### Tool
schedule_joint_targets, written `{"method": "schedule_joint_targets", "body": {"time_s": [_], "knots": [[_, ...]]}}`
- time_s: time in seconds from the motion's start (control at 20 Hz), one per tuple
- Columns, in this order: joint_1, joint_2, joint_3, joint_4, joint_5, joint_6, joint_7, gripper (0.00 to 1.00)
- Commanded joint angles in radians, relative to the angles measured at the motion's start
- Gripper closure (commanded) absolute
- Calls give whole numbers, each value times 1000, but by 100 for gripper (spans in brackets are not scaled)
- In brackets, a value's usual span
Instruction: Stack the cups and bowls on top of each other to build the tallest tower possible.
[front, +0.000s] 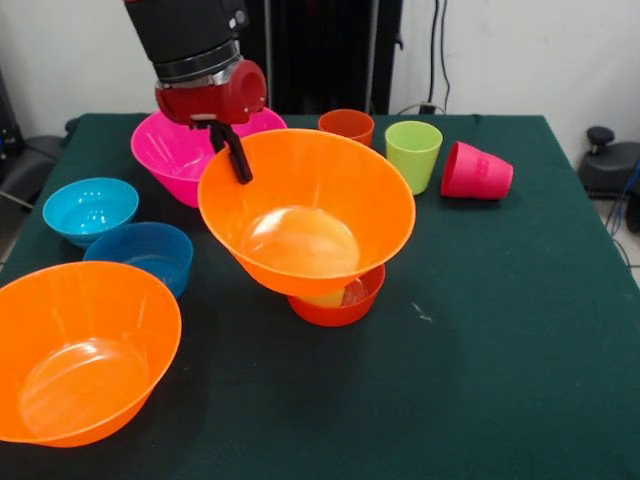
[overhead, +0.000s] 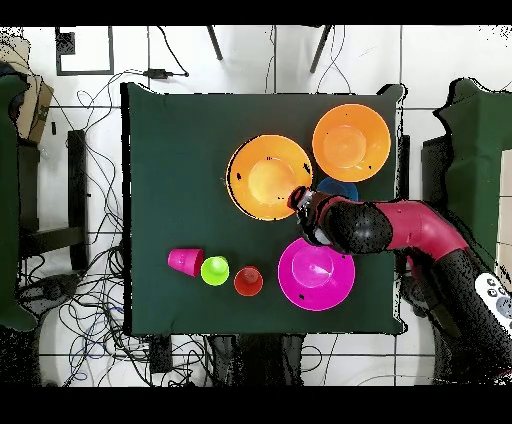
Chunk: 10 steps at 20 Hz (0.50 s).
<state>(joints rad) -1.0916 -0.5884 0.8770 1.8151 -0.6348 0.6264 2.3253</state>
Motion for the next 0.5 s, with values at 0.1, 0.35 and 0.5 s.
{"method": "schedule_joint_targets", "body": {"time_s": [0.1,0.35,0.5], "knots": [[20,86,39,47,12,55,-231,100],[3,108,61,61,41,63,-229,100],[-6,121,73,63,49,69,-234,100]]}}
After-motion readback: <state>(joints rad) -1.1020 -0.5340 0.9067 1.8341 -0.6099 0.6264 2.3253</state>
